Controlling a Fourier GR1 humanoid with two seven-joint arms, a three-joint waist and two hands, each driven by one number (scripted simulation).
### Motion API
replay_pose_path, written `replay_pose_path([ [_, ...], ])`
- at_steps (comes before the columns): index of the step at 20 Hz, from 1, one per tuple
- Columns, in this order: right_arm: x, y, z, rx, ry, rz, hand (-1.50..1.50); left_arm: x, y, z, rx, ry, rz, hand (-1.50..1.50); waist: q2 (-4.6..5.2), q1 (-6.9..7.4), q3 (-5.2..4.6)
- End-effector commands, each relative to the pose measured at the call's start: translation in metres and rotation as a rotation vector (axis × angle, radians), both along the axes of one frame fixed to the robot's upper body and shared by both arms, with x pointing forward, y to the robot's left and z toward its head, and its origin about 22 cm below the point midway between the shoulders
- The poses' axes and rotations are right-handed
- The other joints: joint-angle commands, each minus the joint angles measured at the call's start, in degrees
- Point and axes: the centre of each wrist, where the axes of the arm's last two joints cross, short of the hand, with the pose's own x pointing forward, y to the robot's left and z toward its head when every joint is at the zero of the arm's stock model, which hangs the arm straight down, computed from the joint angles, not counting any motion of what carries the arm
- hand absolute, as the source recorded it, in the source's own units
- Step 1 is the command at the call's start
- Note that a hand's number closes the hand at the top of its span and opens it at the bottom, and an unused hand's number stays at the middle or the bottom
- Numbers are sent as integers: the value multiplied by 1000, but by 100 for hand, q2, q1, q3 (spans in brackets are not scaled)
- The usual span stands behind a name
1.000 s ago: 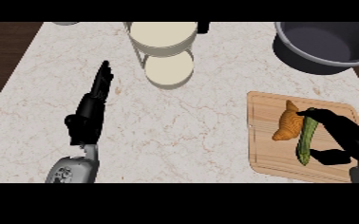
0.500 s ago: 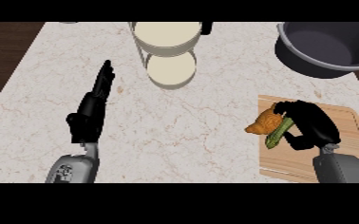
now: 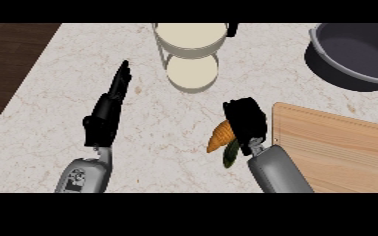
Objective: Pick the squash from the cutting board and place it in the tiered basket
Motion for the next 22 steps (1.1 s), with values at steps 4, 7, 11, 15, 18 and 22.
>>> replay_pose_path([
  [4,-25,85,56,-32,-156,-95,150,6,1,-4,-5,14,3,0,19,-56,34],
  [7,-38,107,95,-2,-232,-119,150,3,-3,-10,-2,17,16,0,-12,-66,29],
  [11,-42,123,166,85,-351,-165,150,3,10,-4,-5,1,11,0,-24,-116,23],
  [15,-37,133,216,170,-370,-192,150,-5,6,-6,-2,12,33,0,-29,-118,23],
  [18,-39,145,233,169,-393,-205,150,1,5,-1,1,-9,38,0,-22,-245,24],
  [22,-24,146,272,299,-351,-233,150,-4,-1,-10,5,1,37,0,-14,-246,23],
])
